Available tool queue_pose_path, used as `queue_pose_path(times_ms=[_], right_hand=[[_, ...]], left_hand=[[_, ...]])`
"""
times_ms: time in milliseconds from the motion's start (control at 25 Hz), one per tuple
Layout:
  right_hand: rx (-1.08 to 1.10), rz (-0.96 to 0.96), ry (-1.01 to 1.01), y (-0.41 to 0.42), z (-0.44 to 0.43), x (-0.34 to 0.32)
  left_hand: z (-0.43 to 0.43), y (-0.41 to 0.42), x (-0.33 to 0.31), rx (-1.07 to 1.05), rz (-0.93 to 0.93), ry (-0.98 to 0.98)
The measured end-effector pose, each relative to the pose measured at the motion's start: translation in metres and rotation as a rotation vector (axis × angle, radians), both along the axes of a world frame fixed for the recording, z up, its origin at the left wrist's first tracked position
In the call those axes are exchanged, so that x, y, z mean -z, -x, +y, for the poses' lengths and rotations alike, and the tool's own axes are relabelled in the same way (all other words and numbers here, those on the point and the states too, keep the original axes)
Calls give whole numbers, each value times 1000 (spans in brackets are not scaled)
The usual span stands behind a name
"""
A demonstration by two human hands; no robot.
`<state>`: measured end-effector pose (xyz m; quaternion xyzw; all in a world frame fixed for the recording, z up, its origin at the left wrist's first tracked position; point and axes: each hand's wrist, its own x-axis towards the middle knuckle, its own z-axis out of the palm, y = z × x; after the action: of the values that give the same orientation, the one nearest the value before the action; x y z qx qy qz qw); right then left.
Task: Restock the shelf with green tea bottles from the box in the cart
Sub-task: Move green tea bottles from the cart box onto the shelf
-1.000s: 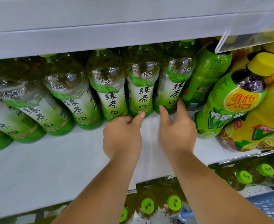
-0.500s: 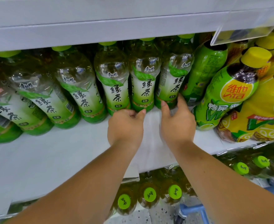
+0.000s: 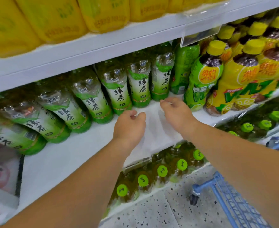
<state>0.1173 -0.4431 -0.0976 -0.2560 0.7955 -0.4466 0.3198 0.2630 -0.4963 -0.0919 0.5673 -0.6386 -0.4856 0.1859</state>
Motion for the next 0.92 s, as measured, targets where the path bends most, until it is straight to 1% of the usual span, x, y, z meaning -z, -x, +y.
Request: queue_pose_path(times_ms=[160,240,360,440,600,720,840,920], right_hand=[[-61,-148,-87,-21,35,-19],[-95,-191,-149,-34,56,-30],[-131,-165,-257,-51,91,-47],[-161,-124,-313,-62,114,-59],[-125,-103,-310,-89,160,-92],[-96,-166,-309,-111,202,-115],[-60,-204,-264,-129,244,-135],[6,-224,-261,-138,276,-148]], left_hand=[[19,-30,-19,100,-66,-109],[35,-47,-31,117,-71,-143],[62,-75,-52,125,-46,-186],[81,-95,-66,148,-57,-178],[117,-129,-96,184,-68,-195],[153,-148,-115,182,-19,-239],[193,-156,-128,191,37,-279],[216,-157,-139,191,51,-308]])
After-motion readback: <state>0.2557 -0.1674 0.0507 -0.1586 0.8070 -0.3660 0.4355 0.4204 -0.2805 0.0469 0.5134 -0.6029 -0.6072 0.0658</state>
